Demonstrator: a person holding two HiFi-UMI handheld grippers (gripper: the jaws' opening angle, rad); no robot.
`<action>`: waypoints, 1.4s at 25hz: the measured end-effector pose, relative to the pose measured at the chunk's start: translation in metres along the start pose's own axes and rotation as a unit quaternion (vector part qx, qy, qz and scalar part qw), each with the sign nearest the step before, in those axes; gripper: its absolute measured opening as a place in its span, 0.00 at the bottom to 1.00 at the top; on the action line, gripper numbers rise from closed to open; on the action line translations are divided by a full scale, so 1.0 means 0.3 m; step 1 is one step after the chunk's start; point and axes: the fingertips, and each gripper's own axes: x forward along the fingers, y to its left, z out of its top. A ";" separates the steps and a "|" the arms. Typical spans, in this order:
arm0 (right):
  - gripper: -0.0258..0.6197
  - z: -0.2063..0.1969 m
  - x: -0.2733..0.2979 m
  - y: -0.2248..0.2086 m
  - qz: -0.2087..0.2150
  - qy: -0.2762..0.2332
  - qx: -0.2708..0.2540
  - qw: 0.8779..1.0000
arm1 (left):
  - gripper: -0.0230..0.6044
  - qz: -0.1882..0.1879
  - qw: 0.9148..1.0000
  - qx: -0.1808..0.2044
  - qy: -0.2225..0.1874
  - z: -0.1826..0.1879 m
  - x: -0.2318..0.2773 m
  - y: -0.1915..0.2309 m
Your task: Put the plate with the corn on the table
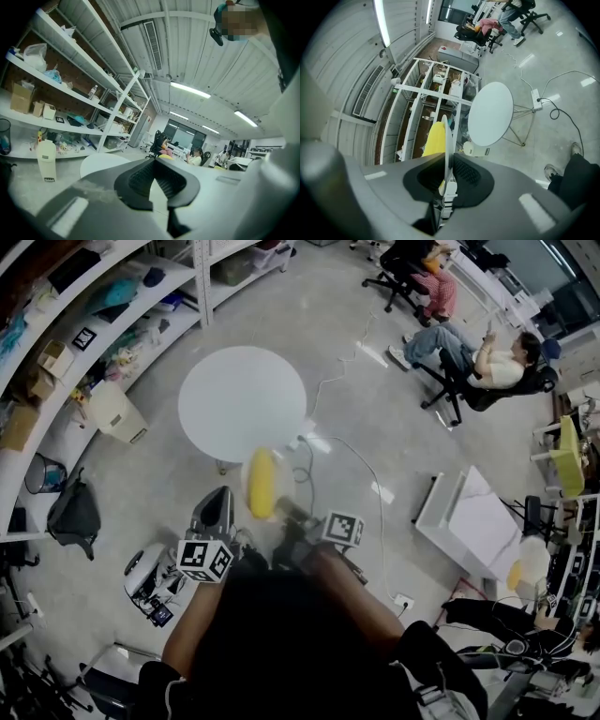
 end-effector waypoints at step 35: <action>0.11 0.429 0.288 0.011 0.053 0.079 -0.033 0.995 | 0.04 0.090 0.996 -0.016 -0.010 0.081 0.419 0.179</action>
